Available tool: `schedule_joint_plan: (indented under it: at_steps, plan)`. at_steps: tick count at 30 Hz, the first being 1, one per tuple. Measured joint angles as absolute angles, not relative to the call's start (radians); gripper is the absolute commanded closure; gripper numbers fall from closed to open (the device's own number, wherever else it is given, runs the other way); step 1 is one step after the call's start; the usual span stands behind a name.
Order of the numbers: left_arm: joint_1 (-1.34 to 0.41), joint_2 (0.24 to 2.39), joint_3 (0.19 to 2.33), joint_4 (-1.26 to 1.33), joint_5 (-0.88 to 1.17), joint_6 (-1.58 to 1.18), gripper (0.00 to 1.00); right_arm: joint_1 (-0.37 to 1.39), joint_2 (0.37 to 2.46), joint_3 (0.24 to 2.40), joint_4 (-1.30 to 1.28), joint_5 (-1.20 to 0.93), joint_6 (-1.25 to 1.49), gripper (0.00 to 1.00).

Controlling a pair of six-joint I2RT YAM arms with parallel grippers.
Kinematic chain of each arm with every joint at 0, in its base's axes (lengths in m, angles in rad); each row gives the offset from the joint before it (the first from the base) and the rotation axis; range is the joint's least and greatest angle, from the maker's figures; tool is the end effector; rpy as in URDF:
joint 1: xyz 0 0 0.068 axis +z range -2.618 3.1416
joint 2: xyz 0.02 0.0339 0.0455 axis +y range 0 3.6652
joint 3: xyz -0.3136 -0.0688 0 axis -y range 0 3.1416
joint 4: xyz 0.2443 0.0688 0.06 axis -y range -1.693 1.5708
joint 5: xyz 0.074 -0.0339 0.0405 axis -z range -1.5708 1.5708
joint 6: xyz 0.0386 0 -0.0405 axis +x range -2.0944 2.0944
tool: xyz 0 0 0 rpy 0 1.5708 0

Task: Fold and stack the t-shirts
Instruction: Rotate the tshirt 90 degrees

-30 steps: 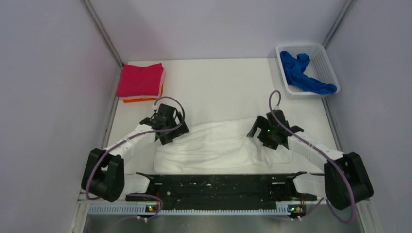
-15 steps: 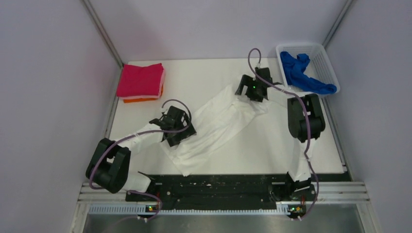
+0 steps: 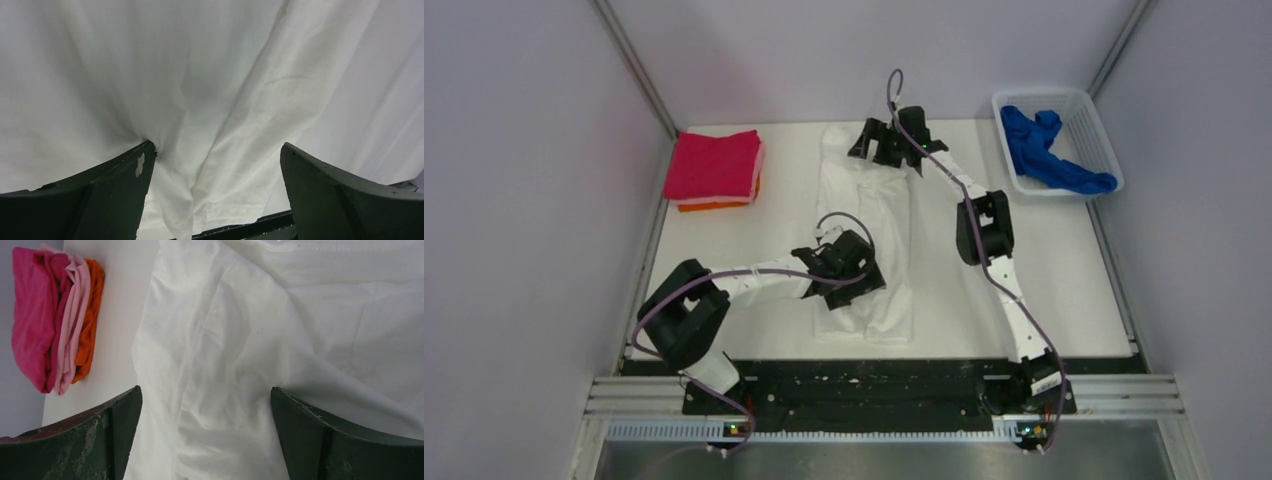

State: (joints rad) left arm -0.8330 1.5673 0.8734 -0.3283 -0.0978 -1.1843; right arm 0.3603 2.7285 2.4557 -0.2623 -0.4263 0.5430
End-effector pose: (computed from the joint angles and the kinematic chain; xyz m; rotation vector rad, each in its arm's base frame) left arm 0.2071 -0.2222 0.2211 -0.5105 2.6627 -0.5747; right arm 0.6050 0.2450 0.1757 -0.0693 2.2099 0.9730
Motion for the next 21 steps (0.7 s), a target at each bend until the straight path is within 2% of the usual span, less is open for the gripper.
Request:
schedule_joint_plan:
  at_steps: [6,12,16,19,21]
  plan:
    - [-0.883,1.614,0.967,-0.376,-0.141,-1.174,0.01,0.399,2.727,2.455,-0.25,-0.431,0.567,0.01]
    - [-0.903,1.492,0.97,-0.424,-0.206,-1.093,0.01,0.383,2.616,2.428,-0.359,-0.366,0.508,0.01]
    - [-0.905,1.334,0.964,-0.487,-0.287,-1.04,0.01,0.37,2.366,2.297,-0.393,-0.273,0.442,0.01]
    - [-0.905,1.203,0.927,-0.547,-0.369,-1.029,0.01,0.365,2.075,2.051,-0.361,-0.214,0.405,0.01]
    - [-0.904,1.118,0.881,-0.595,-0.419,-1.027,0.01,0.369,1.827,1.789,-0.301,-0.177,0.4,0.01]
